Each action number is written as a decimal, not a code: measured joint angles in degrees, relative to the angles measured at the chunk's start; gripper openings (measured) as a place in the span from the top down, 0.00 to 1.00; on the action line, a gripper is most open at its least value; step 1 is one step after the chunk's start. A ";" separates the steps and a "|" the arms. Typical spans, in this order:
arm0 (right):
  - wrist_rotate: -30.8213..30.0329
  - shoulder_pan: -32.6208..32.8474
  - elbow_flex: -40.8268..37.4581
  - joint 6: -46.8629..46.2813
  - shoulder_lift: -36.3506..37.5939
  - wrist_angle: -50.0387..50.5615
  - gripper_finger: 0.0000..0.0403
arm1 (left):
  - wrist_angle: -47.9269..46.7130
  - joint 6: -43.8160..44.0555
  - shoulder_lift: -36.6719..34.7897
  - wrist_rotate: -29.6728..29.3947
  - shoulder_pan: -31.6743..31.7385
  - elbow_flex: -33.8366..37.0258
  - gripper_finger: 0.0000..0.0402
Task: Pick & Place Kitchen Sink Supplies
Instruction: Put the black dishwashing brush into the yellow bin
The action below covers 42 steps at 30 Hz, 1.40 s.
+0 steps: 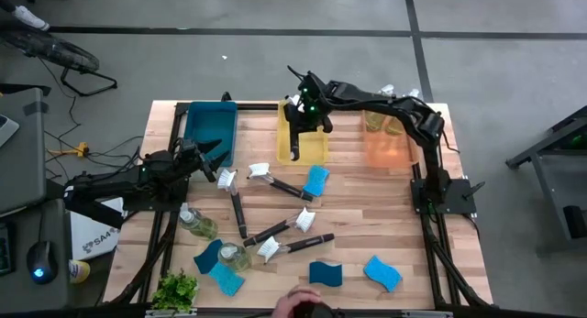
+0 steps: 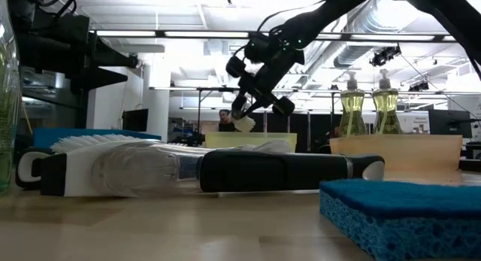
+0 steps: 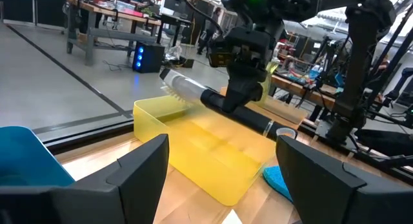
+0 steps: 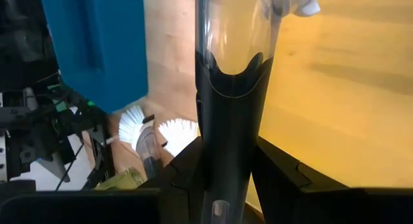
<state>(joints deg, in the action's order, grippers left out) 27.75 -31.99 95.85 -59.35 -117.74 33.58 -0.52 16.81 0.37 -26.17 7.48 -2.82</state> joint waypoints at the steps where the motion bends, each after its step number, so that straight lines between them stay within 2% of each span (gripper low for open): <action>1: 0.17 0.00 -0.01 -0.59 -0.14 -0.38 0.75 | -0.01 0.00 0.00 0.00 -0.01 0.00 0.30; 8: 0.60 0.02 -0.04 -2.67 -2.06 -3.89 0.75 | -0.01 -0.01 0.00 0.00 0.00 0.00 0.30; 11: -1.03 0.10 -0.04 -2.58 -2.09 -3.86 0.75 | 0.00 -0.01 0.00 0.06 0.00 -0.01 0.30; 24: -3.40 0.27 -0.04 2.31 -2.07 -3.05 0.75 | 0.00 -0.01 0.00 0.04 0.01 0.00 0.30; 35: -4.94 0.55 -0.04 2.84 -2.07 -2.99 0.64 | -0.02 -0.01 0.01 0.04 0.00 0.00 0.30; 42: -5.19 0.66 -0.04 2.84 -2.07 -2.48 0.62 | -0.01 -0.01 0.00 0.04 -0.01 0.00 0.30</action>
<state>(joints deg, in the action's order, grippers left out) 22.56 -31.33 95.81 -56.51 -119.81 31.09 -0.53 16.80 0.37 -26.13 7.46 -2.82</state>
